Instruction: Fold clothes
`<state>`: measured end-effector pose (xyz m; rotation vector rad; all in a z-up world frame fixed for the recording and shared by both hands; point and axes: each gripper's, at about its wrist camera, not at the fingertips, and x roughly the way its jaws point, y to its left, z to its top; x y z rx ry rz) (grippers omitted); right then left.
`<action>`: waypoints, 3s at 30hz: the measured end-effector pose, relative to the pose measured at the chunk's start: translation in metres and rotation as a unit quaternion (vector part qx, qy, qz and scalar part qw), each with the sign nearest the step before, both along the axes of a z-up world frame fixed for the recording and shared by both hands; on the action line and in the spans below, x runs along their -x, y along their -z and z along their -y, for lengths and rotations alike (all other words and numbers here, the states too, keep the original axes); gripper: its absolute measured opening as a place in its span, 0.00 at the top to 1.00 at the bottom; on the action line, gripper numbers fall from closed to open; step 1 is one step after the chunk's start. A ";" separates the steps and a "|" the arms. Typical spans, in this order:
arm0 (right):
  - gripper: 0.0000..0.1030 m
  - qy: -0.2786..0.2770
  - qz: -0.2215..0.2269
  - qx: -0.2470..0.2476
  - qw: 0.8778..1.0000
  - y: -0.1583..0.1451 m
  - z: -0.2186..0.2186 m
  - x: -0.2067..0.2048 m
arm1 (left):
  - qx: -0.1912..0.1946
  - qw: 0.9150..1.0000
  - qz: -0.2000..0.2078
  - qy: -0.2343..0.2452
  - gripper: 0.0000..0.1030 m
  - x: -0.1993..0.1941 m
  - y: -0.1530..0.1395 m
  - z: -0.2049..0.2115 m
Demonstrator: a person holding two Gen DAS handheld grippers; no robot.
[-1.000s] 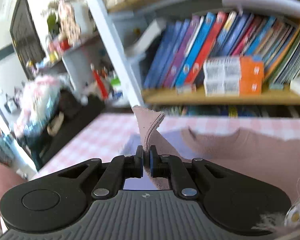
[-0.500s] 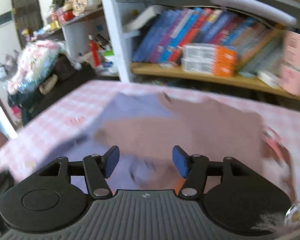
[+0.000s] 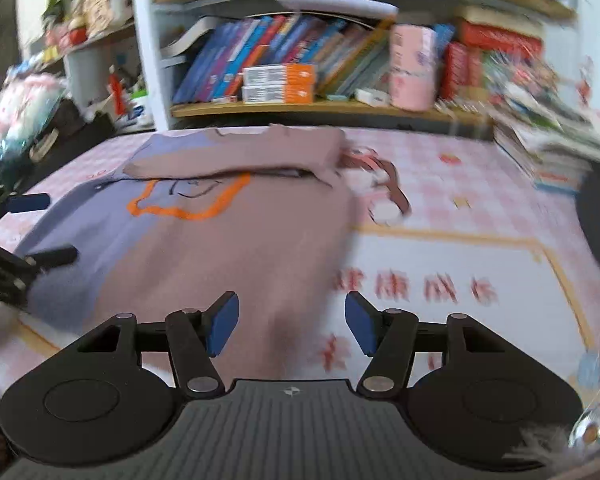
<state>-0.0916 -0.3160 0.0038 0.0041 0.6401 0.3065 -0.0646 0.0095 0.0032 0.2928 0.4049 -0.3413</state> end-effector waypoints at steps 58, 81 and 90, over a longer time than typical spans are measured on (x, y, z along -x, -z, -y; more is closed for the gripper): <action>0.83 -0.042 -0.099 -0.236 0.966 0.026 0.026 -0.031 | 0.241 0.942 -0.204 -0.112 0.67 -0.016 0.016 -0.113; 0.85 -0.043 -0.103 -0.256 0.960 0.027 0.025 -0.012 | 0.302 0.923 -0.211 -0.109 0.83 0.001 0.025 -0.121; 0.85 -0.045 -0.101 -0.281 0.953 0.032 0.031 -0.009 | 0.319 0.921 -0.199 -0.102 0.85 0.007 0.029 -0.124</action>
